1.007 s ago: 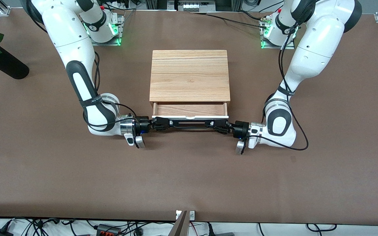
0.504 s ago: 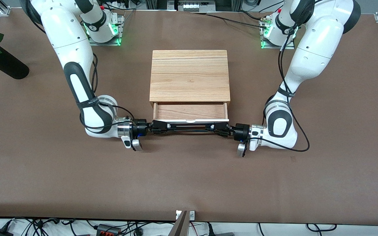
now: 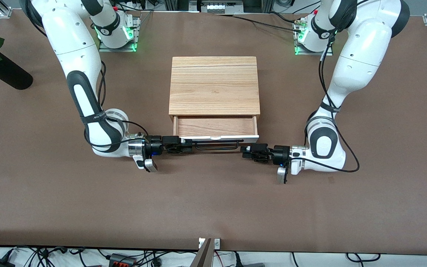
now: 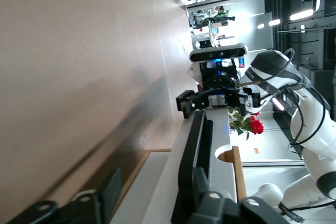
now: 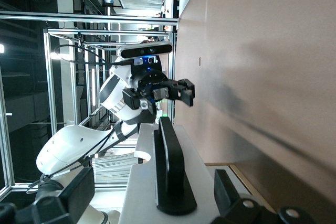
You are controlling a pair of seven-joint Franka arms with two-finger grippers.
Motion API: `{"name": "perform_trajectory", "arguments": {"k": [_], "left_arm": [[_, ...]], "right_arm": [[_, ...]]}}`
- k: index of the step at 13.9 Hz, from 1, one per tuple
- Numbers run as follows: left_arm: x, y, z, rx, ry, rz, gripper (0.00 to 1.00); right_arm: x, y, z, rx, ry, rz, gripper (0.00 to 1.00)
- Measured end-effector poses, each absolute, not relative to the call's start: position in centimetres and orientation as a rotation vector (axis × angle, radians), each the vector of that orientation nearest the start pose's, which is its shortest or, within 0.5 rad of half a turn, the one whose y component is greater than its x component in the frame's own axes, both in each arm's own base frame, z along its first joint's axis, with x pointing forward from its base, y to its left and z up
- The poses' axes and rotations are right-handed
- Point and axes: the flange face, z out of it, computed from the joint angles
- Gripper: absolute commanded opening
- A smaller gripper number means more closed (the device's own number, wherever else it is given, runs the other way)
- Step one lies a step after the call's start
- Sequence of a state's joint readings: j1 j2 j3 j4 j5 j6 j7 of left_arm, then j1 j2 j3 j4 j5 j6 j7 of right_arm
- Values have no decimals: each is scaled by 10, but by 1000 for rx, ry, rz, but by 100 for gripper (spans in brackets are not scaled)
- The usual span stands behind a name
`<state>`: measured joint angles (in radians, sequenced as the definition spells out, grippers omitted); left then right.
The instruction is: Pull top drawer with both arms simultaneously
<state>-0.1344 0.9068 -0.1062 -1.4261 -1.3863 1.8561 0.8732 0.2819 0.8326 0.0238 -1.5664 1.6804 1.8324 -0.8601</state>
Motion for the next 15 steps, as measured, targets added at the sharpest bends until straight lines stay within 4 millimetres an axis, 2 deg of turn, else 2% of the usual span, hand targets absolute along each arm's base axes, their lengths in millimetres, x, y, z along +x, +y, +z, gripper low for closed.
{"name": "perform_trajectory", "arguments": {"k": [4,7,8,11,15], "left_arm": [[693,-221,195,1805,-252,73,100],[706,-198,209,1900,-296,69,100],[710,-190,221,1956,-310,45,100],[721,-172,291,2129,-405,-15,100],[713,-132,388,2448,-577,-38,100]], "right_arm": [[640,276,194,-1732,-102,47,100],[659,254,233,-1891,-191,96,100],[666,244,250,-1961,-226,106,100],[678,209,297,-2198,-331,119,100],[672,154,342,-2549,-517,215,100]]}}
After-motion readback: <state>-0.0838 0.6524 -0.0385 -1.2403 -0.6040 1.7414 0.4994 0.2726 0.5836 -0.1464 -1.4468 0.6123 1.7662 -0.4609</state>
